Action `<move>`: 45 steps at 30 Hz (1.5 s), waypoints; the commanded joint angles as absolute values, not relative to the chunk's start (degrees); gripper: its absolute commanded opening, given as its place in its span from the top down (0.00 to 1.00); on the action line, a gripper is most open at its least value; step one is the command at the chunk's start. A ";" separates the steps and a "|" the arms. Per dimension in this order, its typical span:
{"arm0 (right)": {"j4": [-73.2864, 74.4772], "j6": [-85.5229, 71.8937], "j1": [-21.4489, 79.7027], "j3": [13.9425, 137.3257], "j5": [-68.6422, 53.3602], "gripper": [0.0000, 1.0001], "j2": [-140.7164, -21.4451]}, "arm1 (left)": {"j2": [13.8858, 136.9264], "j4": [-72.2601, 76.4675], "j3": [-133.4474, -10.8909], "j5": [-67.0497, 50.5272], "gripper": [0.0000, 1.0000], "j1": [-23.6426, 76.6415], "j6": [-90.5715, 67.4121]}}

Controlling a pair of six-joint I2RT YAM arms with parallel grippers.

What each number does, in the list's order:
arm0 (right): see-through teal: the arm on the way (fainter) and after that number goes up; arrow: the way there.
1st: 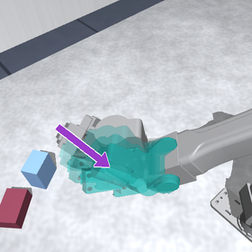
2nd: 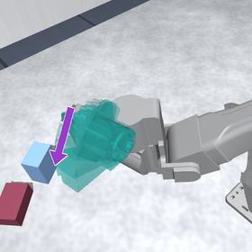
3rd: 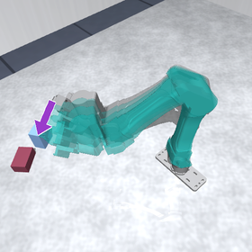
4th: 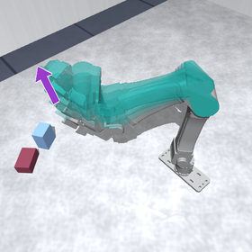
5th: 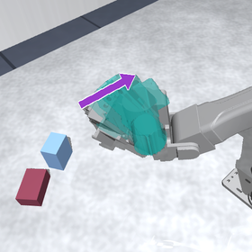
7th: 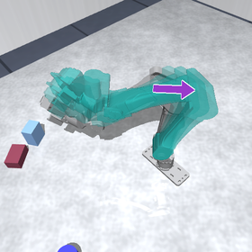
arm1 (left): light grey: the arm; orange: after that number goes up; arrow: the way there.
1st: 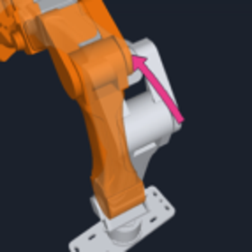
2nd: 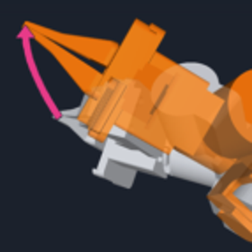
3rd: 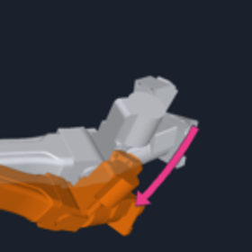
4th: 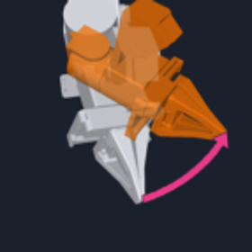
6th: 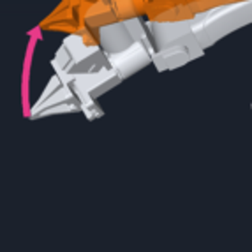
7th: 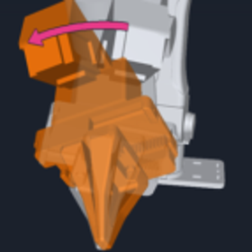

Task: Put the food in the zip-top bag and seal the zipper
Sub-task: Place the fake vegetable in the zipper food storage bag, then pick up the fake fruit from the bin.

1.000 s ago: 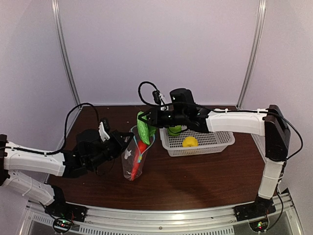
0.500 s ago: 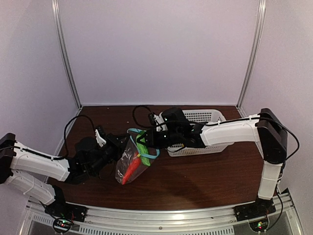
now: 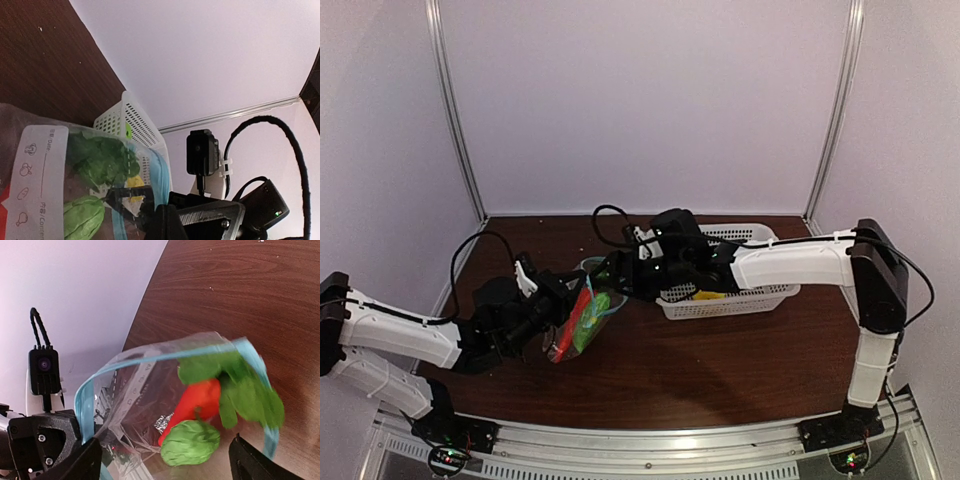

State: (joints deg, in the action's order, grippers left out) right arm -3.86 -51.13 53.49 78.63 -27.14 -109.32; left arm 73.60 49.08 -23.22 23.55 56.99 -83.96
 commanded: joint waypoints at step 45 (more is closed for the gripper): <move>48.65 24.80 27.33 87.66 -29.15 0.18 -114.62 | 69.56 3.10 -41.66 16.64 1.00 56.46 -53.20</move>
